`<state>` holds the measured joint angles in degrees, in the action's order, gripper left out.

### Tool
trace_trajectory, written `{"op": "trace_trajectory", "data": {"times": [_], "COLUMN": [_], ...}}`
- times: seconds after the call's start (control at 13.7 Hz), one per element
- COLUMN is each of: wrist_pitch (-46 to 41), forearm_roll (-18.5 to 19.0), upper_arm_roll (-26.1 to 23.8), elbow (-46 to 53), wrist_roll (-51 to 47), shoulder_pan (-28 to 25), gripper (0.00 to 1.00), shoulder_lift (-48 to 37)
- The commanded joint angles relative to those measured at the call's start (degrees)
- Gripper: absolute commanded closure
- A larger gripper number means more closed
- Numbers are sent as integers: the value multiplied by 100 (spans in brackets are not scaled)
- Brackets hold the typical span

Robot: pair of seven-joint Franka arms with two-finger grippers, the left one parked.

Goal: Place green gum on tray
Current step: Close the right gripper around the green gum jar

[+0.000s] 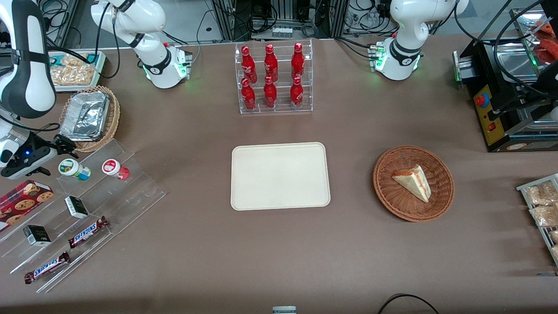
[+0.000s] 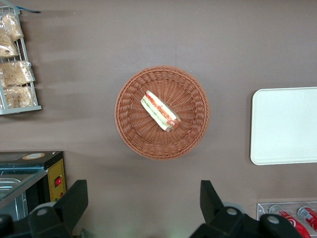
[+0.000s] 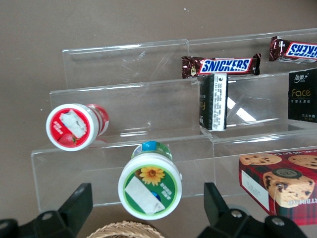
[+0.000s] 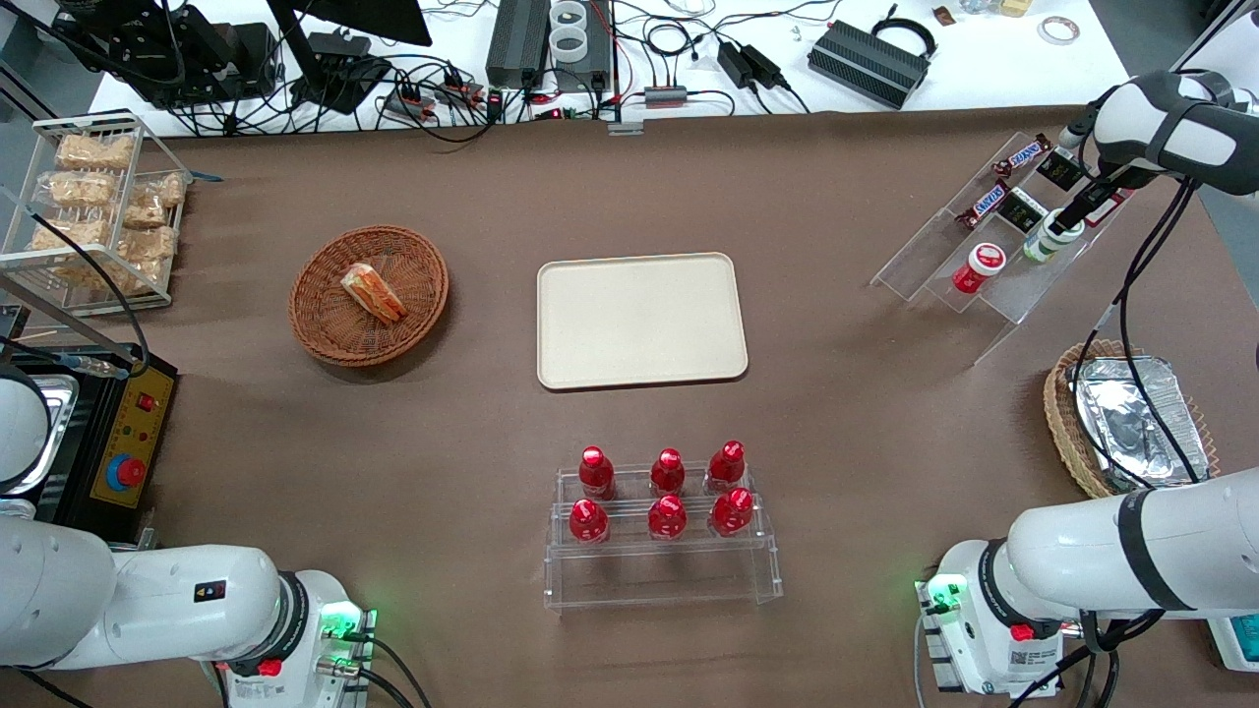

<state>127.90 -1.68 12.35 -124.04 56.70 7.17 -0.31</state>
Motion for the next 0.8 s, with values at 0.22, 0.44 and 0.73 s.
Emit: {"op": "trace_trajectory", "data": {"times": [0.22,0.44,0.73], "wrist_pitch": [366,411,499], "forearm_roll": [-34,-34,-34], "upper_arm_roll": [21,21,21], "elbow": [-147,-156,-191], "wrist_roll": [131,122,122], "shoulder_pan": [4,4,4], "gripper": [0,0,0], "shoulder_lift": [75,119,189]}}
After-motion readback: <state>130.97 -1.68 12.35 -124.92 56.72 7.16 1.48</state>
